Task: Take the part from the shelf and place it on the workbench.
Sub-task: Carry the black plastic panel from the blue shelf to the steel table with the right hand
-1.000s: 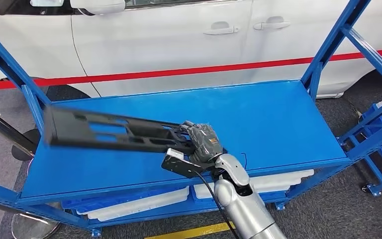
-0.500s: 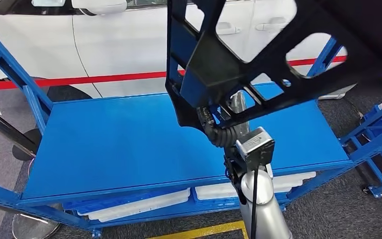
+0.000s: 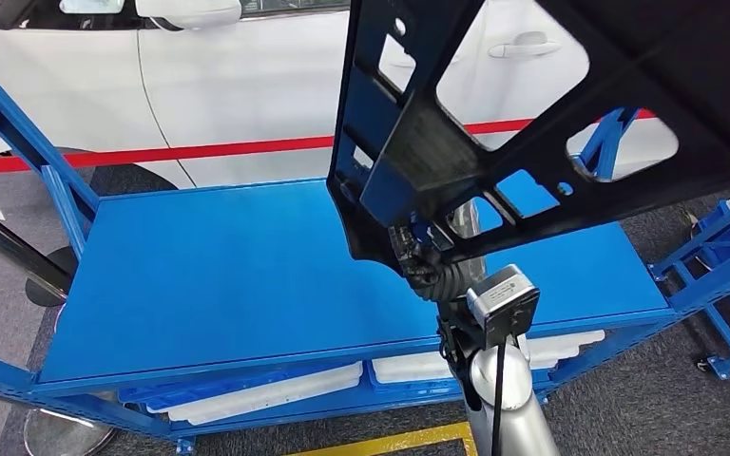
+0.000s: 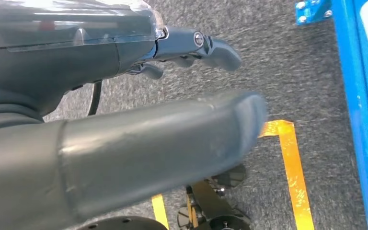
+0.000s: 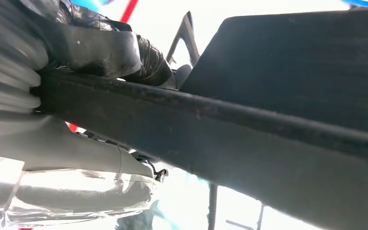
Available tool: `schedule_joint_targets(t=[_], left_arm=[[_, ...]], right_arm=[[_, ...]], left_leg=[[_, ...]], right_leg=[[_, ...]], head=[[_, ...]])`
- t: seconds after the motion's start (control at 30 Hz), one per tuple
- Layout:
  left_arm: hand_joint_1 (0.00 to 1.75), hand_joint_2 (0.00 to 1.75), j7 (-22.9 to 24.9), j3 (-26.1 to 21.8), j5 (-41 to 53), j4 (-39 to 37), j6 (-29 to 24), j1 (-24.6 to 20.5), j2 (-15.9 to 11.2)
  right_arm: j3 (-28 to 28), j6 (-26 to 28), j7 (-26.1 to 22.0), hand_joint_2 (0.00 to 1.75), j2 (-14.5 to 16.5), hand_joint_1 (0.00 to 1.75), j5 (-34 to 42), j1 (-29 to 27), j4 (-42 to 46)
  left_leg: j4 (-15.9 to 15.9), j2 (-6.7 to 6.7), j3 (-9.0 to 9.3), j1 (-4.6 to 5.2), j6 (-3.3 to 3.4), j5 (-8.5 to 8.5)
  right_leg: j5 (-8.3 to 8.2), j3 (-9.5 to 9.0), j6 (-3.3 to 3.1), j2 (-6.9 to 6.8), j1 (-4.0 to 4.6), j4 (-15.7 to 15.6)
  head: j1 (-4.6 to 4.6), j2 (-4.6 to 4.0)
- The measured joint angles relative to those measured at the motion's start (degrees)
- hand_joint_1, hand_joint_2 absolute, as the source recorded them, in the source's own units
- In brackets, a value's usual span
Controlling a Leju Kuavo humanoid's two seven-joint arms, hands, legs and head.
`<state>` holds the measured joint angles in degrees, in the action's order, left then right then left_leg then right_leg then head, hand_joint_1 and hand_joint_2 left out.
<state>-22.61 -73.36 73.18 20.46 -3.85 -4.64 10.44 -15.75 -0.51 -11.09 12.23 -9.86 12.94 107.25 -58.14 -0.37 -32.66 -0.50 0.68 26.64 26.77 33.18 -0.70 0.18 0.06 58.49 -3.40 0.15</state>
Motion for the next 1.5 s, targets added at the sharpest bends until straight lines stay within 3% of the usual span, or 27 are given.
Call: schedule_joint_targets(t=[0.07, 0.13, 0.23, 0.3, 0.37, 0.47, 0.5, 0.6, 0.63, 0.7, 0.77, 0.83, 0.87, 0.97, 1.03, 1.1, 1.17, 1.2, 1.27, 1.3, 1.33, 1.37, 1.4, 1.43, 1.5], left_arm=[[0.00, 0.00, 0.3, -0.4, -0.2, 0.0, 0.0, 0.1, 0.1], [0.00, 0.00, 0.6, -0.6, -0.1, 0.0, 0.0, 0.0, 0.2], [0.00, 0.00, 0.8, -0.8, -0.1, 0.0, 0.0, -0.1, 0.2], [0.00, 0.00, 0.8, -0.9, -0.1, 0.0, 0.0, 0.0, 0.2], [0.00, 0.00, 0.8, -0.9, -0.2, 0.0, 0.1, 0.1, 0.2], [0.00, 0.00, 0.9, -0.9, -0.2, 0.0, 0.1, 0.0, 0.4], [0.00, 0.00, 0.9, -0.9, -0.2, 0.0, 0.1, 0.0, 0.5], [0.00, 0.00, 1.0, -1.0, -0.2, 0.0, 0.1, 0.0, 0.5], [0.00, 0.00, 1.0, -1.0, -0.2, 0.0, 0.1, 0.0, 0.5], [0.00, 0.00, 1.2, -1.0, -0.1, 0.0, 0.0, 0.0, 0.5], [0.00, 0.00, 1.4, -1.0, 0.0, 0.0, 0.0, 0.0, 0.6], [0.00, 0.00, 1.6, -1.0, 0.0, 0.0, 0.0, 0.0, 0.6], [0.00, 0.00, 1.6, -1.0, 0.0, 0.0, 0.0, 0.0, 0.6], [0.00, 0.00, 1.6, -1.0, 0.0, 0.0, 0.0, -0.2, 0.5], [0.00, 0.00, 1.6, -1.0, 0.0, 0.0, 0.0, -0.4, 0.5], [0.00, 0.00, 1.7, -1.0, 0.1, 0.0, 0.0, -0.4, 0.6], [0.00, 0.00, 1.7, -1.0, 0.1, 0.0, 0.1, -0.3, 0.6], [0.00, 0.00, 1.7, -1.0, 0.1, 0.0, 0.1, -0.4, 0.7], [0.00, 0.00, 1.7, -1.0, 0.1, 0.0, 0.1, -0.4, 0.7], [0.00, 0.00, 1.7, -1.0, 0.1, 0.0, 0.1, -0.4, 0.7], [0.00, 0.00, 1.7, -1.0, 0.1, 0.0, 0.1, -0.4, 0.7], [0.00, 0.00, 1.8, -1.0, 0.1, 0.0, 0.2, -0.4, 0.7], [0.00, 0.00, 1.8, -1.0, 0.1, 0.0, 0.2, -0.4, 0.7], [0.00, 0.00, 1.8, -1.0, 0.2, 0.0, 0.3, -0.3, 0.7], [0.00, 0.00, 1.8, -1.0, 0.2, 0.0, 0.3, -0.4, 0.8]], right_arm=[[-0.1, -0.4, 0.0, 1.75, -0.4, 1.75, 0.9, -1.4, 0.1], [-0.1, -0.6, 0.0, 1.75, -0.8, 1.75, 1.5, -2.1, 0.3], [-0.2, -1.1, 0.0, 1.75, -1.4, 1.75, 1.9, -3.3, 0.5], [-0.3, -1.4, 0.0, 1.75, -1.9, 1.75, 2.0, -4.6, 0.6], [-0.6, -1.6, 0.0, 1.75, -2.2, 1.75, 2.0, -5.7, 0.8], [-1.4, -1.7, -0.5, 1.75, -2.7, 1.75, 1.9, -6.7, 1.4], [-1.6, -1.7, -0.7, 1.75, -2.9, 1.75, 1.9, -7.1, 1.7], [-2.1, -1.7, -1.2, 1.75, -3.1, 1.75, 1.9, -8.3, 2.1], [-2.3, -1.7, -1.3, 1.75, -3.2, 1.75, 1.9, -8.6, 2.2], [-2.7, -1.8, -1.4, 1.75, -3.2, 1.75, 1.9, -8.9, 2.3], [-3.0, -1.8, -1.6, 1.75, -3.2, 1.75, 1.9, -9.4, 2.3], [-3.1, -1.8, -1.6, 1.75, -3.2, 1.75, 1.9, -9.8, 2.3], [-3.2, -1.8, -1.6, 1.75, -3.2, 1.75, 1.9, -9.9, 2.3], [-3.3, -1.8, -1.6, 1.75, -3.2, 1.75, 1.9, -10.0, 2.4], [-3.4, -1.8, -1.6, 1.75, -3.3, 1.75, 1.9, -10.1, 2.4], [-3.4, -1.9, -1.6, 1.75, -3.3, 1.75, 2.0, -10.1, 2.5], [-3.5, -1.9, -1.7, 1.75, -3.3, 1.75, 2.0, -10.2, 2.5], [-3.5, -2.0, -1.7, 1.75, -3.4, 1.75, 2.1, -10.2, 2.5], [-3.5, -2.2, -1.7, 1.75, -3.5, 1.75, 2.1, -10.4, 2.5], [-3.5, -2.2, -1.7, 1.75, -3.6, 1.75, 2.1, -10.5, 2.5], [-3.5, -2.3, -1.7, 1.75, -3.7, 1.75, 2.2, -10.6, 2.5], [-3.5, -2.3, -1.7, 1.75, -3.8, 1.75, 2.2, -10.7, 2.5], [-3.5, -2.3, -1.7, 1.75, -3.8, 1.75, 2.2, -10.8, 2.5], [-3.5, -2.3, -1.7, 1.75, -3.8, 1.75, 2.3, -10.8, 2.5], [-3.6, -2.4, -1.7, 1.75, -3.8, 1.75, 2.3, -10.8, 2.5]], left_leg=[[0.4, -0.03, 0.16, -0.25, 0.58, -0.27], [1.0, 0.07, 0.43, -0.57, 1.15, -0.61], [1.0, 0.30, 0.40, -0.55, 1.51, -0.82], [1.0, 0.30, 0.34, -0.53, 1.55, -0.87], [0.8, 0.21, 0.33, -0.54, 1.50, -0.84], [0.2, 0.08, 0.01, -0.31, 0.98, -0.58], [-0.1, 0.05, -0.19, -0.20, 0.71, -0.54], [-0.2, 0.05, -0.54, -0.26, -0.21, -0.63], [-0.8, 0.07, -0.78, -0.35, -0.49, 0.05], [-4.6, 0.13, -2.19, -0.49, -0.89, 3.45], [-11.8, 0.14, -4.63, -0.51, -1.13, 8.00], [-15.7, 0.14, -5.26, -0.50, -1.09, 9.82], [-14.5, 0.14, -3.99, -0.45, -0.89, 9.16], [-3.0, 0.18, 3.43, -0.03, 0.17, 5.42], [1.0, 0.20, 5.47, 0.38, 0.57, 4.47], [1.3, 0.20, 5.08, 0.52, 0.86, 3.60], [1.7, 0.51, 4.57, 0.26, 1.48, 2.32], [1.9, 0.68, 4.06, 0.09, 1.83, 1.59], [1.8, 0.87, 2.63, 0.07, 2.28, 0.47], [1.7, 0.90, 1.81, 0.09, 2.29, -0.03], [1.5, 0.92, 1.01, 0.09, 2.22, -0.46], [1.2, 0.92, 0.24, 0.08, 2.10, -0.82], [0.9, 0.92, -0.46, 0.06, 1.94, -1.13], [0.6, 0.90, -1.06, 0.03, 1.76, -1.38], [0.0, 0.83, -1.98, 0.09, 1.22, -1.84]], right_leg=[[0.11, -0.16, 0.58, -0.04, 0.03, -0.1], [1.93, 0.83, 1.20, -0.02, -0.07, 2.3], [7.14, 5.63, 1.85, -0.03, -0.47, 12.4], [8.00, 7.32, 2.02, -0.03, -0.61, 16.0], [5.56, 5.74, 2.00, -0.04, -0.77, 13.0], [0.98, 0.63, 1.60, 0.00, -0.73, 2.8], [0.52, -0.06, 1.39, 0.05, -0.66, 1.1], [0.15, 0.17, 0.41, 0.08, -0.56, 0.5], [-0.15, 0.30, -0.08, 0.00, -0.61, 0.3], [-0.77, 0.77, -0.92, -0.21, -0.75, 0.0], [-1.31, 1.61, -1.29, -0.35, -0.55, 0.1], [-1.90, 2.60, -1.38, -0.44, -0.27, 0.4], [-2.20, 3.06, -1.37, -0.44, -0.15, 0.5], [-3.15, 3.96, -1.01, -0.41, 0.14, 0.7], [-3.83, 4.18, -0.38, -0.51, 0.19, 0.6], [-4.60, 4.24, 0.36, -0.58, 0.14, 0.4], [-3.26, 4.80, 1.00, -0.38, 0.04, 1.3], [-1.11, 5.52, 1.29, -0.28, -0.03, 3.2], [4.64, 7.49, 1.78, -0.20, -0.36, 10.1], [6.52, 8.21, 2.02, -0.20, -0.50, 13.6], [7.15, 8.28, 2.21, -0.21, -0.63, 15.8], [6.57, 7.32, 2.32, -0.22, -0.75, 16.0], [5.26, 5.30, 2.35, -0.23, -0.87, 14.0], [3.94, 2.37, 2.28, -0.24, -0.94, 10.3], [3.21, -2.77, 1.82, -0.19, -0.74, 2.8]], head=[[0.00, 0.00], [0.00, 0.00], [0.00, 0.00], [-0.01, 0.00], [-0.01, 0.00], [0.00, 0.00], [0.00, 0.00], [-0.01, 0.00], [0.00, 0.00], [0.01, 0.00], [0.02, 0.00], [0.02, 0.00], [0.02, 0.00], [0.01, 0.00], [0.01, 0.00], [0.00, 0.00], [-0.01, 0.00], [-0.02, 0.00], [-0.02, 0.00], [-0.02, 0.00], [-0.01, 0.00], [-0.02, 0.00], [-0.02, 0.00], [-0.01, 0.00], [0.01, 0.00]])
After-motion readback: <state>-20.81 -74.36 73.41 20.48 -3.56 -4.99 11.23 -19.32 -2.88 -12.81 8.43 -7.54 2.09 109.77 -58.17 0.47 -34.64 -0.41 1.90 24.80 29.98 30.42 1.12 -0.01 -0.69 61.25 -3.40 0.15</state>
